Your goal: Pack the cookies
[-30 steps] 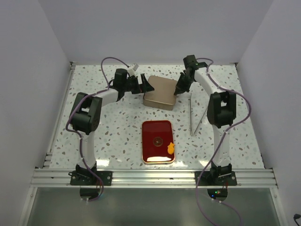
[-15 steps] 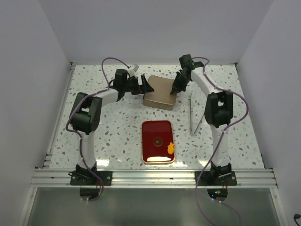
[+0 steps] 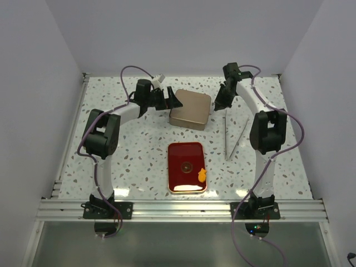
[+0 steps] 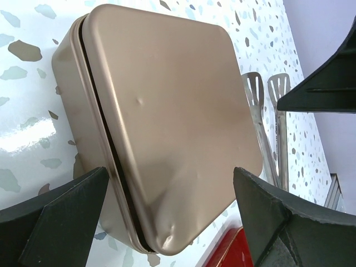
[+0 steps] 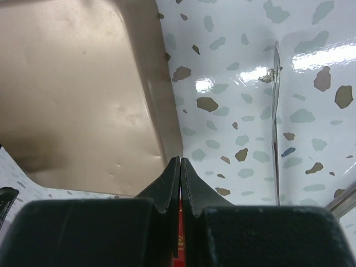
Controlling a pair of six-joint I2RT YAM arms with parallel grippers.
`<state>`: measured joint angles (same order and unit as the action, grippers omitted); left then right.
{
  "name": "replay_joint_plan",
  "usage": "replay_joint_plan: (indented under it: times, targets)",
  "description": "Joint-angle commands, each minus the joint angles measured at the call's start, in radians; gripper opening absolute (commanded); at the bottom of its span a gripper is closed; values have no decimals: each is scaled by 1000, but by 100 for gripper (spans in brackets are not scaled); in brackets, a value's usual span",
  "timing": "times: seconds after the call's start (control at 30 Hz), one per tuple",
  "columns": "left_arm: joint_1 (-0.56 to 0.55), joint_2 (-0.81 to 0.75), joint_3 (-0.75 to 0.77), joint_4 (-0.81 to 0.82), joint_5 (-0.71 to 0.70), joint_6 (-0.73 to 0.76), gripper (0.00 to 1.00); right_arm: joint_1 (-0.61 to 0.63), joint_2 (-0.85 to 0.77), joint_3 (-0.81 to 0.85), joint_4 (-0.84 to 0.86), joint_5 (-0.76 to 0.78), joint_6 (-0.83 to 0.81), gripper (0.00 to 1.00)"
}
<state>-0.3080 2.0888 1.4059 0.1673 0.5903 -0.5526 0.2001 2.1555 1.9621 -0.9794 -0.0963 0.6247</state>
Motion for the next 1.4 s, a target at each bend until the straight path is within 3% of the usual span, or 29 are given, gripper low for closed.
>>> replay_joint_plan:
  times: [0.0, 0.43, 0.73, 1.03, 1.37]
  targets:
    - [0, -18, 47, -6, 22, 31, 100, 4, 6, 11, -18, 37, -19, 0]
    - [0, -16, 41, -22, 14, 36, 100, 44, 104, 29, 21, -16, 33, 0]
    - [-9, -3, 36, -31, 32, 39, 100, 99, 191, 214, -27, -42, 69, 0]
    - [-29, 4, 1, -64, 29, 69, 100, 119, 198, 204, -15, -68, 93, 0]
    - [-42, -7, -97, -89, 23, 98, 92, 163, 234, 244, 18, -140, 159, 0]
